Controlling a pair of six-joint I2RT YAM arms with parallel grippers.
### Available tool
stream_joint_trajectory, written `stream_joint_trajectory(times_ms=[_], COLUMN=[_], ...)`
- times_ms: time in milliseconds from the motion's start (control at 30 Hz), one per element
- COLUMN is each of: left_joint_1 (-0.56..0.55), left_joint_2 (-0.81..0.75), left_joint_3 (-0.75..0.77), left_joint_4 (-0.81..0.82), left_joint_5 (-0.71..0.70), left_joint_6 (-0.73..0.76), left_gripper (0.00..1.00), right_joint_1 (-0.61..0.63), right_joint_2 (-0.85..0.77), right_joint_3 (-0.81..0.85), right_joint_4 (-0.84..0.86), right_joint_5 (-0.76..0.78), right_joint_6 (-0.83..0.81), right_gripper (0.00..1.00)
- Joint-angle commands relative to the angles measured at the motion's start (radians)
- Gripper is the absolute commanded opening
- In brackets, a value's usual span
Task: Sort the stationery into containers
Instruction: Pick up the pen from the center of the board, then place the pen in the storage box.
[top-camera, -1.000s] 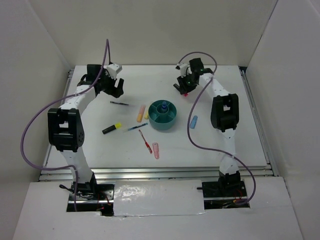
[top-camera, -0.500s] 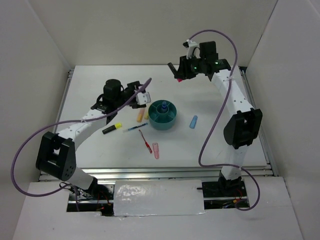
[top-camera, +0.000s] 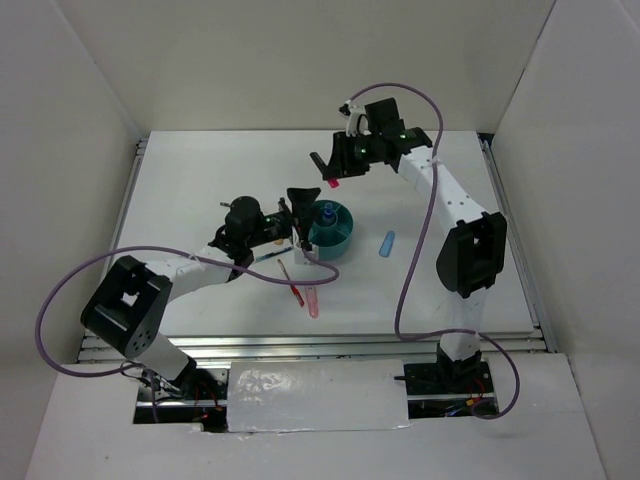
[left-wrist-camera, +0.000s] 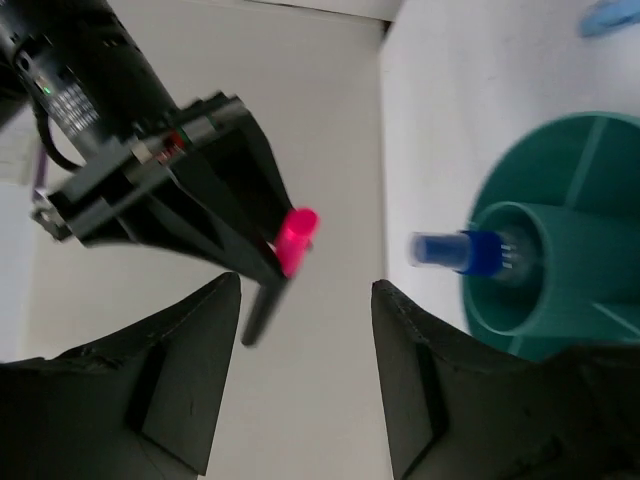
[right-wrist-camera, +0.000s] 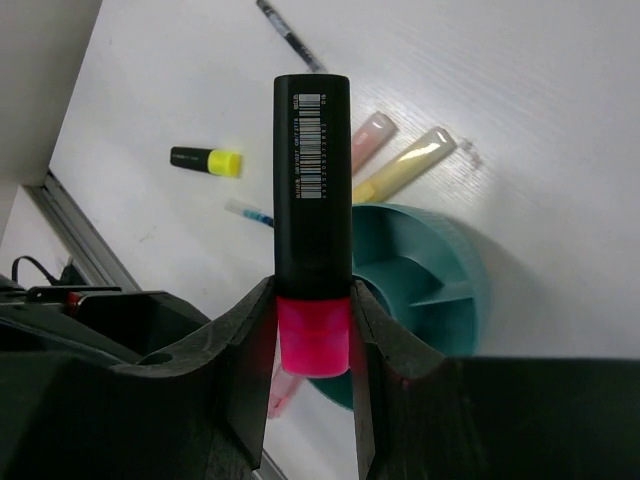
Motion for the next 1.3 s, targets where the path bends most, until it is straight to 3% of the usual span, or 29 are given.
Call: stream_joint_trajectory(times_ms=[0,167,433,667,900,1100,1267], left_joint_1=[-0.008,-0.006,0.022,0.055,0.071,0.069,0.068], left_joint_2=[0.037,0.041,-0.018,-0.091,-0.114,-0.083,-0.061], left_joint_3=[0.016,0.03,0.014,0.017,0.056,0.111,0.119], left_joint_4=[0.313,0.346,0.238,-0.024,-0.288,-0.378,-0.359], left_joint_5=[0.021,0.037,0.099,0.199,0.221,0.189,0.156], left_joint_6=[0.05,0.062,0.081,0.153,0.337,0.432,0.452], left_gripper=[0.66,0.62,0.58,0.56,0.59,0.64,0.64], right_joint_1=[0.05,0.105,0.117,0.101,0.111,0.125,0.136], right_joint_2=[-0.013,-0.027,-0.03,-0.015,-0.003,0.011,0.001], right_joint_3=[0.066,0.054,0.063,0.074,0.074,0.077,0.06], right_joint_4=[0.0,0.015,0.021,0.012,0.003,-0.025,-0.027], right_joint_5=[0.026,0.046,0.037,0.022,-0.026,-0.085,-0.081], right_joint_6=[0.017,0.023,0.023,0.017,0.009,-0.021,-0.029], right_gripper=[0.0,0.0,0.0,0.0,0.0,0.0,0.0])
